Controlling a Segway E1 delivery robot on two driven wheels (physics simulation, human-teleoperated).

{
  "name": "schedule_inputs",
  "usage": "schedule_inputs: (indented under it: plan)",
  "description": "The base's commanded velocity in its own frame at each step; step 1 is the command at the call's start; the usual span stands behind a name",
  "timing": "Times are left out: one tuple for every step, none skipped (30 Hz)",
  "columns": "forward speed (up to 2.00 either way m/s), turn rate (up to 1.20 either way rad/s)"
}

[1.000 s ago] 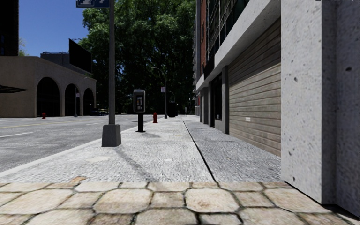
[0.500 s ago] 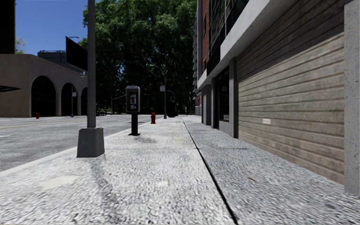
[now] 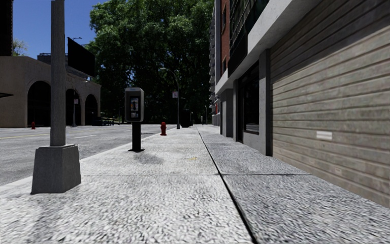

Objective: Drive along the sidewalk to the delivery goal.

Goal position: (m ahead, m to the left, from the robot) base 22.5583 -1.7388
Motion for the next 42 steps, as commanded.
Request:
schedule_inputs:
  plan:
    - [2.00,0.00]
    - [2.00,0.00]
    - [2.00,0.00]
    - [2.00,0.00]
    - [2.00,0.00]
    - [2.00,0.00]
    - [2.00,0.00]
    - [2.00,0.00]
    - [2.00,0.00]
    - [2.00,0.00]
    - [2.00,0.00]
    - [2.00,0.00]
    - [2.00,0.00]
    - [2.00,0.00]
    - [2.00,0.00]
    - [2.00,0.00]
    - [2.00,0.00]
    - [2.00,0.00]
    - [2.00,0.00]
    - [2.00,0.00]
    - [2.00,0.00]
    - [2.00,0.00]
    - [2.00,0.00]
    - [2.00,0.00]
    - [2.00,0.00]
    - [2.00,0.00]
    - [2.00,0.00]
    - [2.00,0.00]
    - [2.00,0.00]
    - [2.00,0.00]
    - [2.00,0.00]
    - [2.00,0.00]
    - [2.00,0.00]
    - [2.00,0.00]
    - [2.00,0.00]
    - [2.00,0.00]
    - [2.00,0.00]
    - [2.00,0.00]
    - [2.00,0.00]
    - [2.00,0.00]
    - [2.00,0.00]
    - [2.00,0.00]
